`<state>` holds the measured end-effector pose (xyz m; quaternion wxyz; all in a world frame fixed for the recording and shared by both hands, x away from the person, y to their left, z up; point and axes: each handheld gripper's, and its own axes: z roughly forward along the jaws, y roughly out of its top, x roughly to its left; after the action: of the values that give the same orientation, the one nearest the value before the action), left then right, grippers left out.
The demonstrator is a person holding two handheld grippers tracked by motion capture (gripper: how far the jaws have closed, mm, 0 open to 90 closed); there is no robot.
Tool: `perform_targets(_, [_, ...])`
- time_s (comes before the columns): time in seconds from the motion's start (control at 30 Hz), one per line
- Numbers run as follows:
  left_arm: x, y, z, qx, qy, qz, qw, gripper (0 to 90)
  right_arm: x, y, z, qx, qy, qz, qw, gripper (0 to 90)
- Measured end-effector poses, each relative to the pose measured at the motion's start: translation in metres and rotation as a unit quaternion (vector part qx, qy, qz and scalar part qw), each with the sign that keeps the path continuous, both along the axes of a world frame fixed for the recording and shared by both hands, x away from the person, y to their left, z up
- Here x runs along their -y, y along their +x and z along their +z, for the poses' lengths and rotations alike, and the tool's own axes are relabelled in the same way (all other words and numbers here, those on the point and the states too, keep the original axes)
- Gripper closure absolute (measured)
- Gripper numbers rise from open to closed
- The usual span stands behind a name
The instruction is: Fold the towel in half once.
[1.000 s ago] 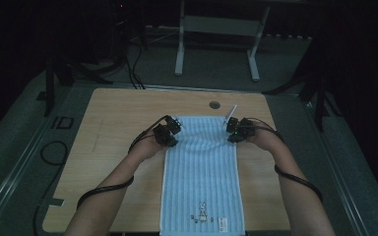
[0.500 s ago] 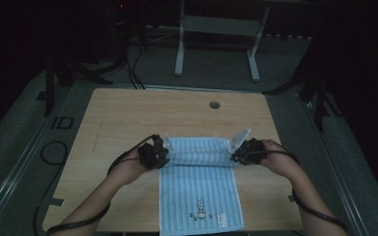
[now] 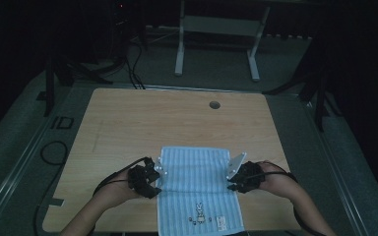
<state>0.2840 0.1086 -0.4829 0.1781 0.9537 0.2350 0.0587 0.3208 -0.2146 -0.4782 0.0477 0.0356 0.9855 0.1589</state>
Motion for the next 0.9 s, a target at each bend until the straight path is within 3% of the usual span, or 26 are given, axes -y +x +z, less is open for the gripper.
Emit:
perform_targets(0.03, [0.002, 0.001, 0.003, 0.003, 0.002, -0.006, 1.0, 54.3, 0.0, 0.0, 0.0, 0.0, 0.0, 0.0, 1.0, 70.4])
perform_targets(0.17, [0.017, 0.003, 0.005, 0.023, 0.008, -0.021, 0.9995, 59.0, -0.012, 0.011, -0.002, -0.001, -0.006, -0.019, 0.9998, 84.1])
perform_targets(0.27, [0.029, 0.006, -0.01, 0.012, 0.022, -0.038, 0.999, 61.3, -0.017, 0.013, -0.009, -0.007, -0.011, -0.02, 0.9997, 85.6])
perform_targets(0.47, [0.03, 0.024, -0.033, -0.017, 0.025, -0.032, 0.999, 61.3, -0.024, 0.018, -0.03, -0.023, -0.026, -0.028, 0.999, 85.9])
perform_targets(0.73, [0.028, 0.048, -0.036, -0.023, 0.01, -0.042, 0.9988, 61.1, -0.024, 0.028, -0.037, -0.026, -0.026, -0.047, 0.9982, 84.8])
perform_targets(0.8, [0.032, 0.056, -0.037, -0.022, 0.011, -0.038, 0.999, 61.1, -0.018, 0.038, -0.037, -0.031, -0.02, -0.072, 0.9967, 84.9])
perform_targets(0.9, [0.039, 0.065, -0.037, -0.013, 0.014, -0.042, 0.9989, 61.0, -0.013, 0.042, -0.037, -0.032, -0.02, -0.085, 0.9957, 84.9])
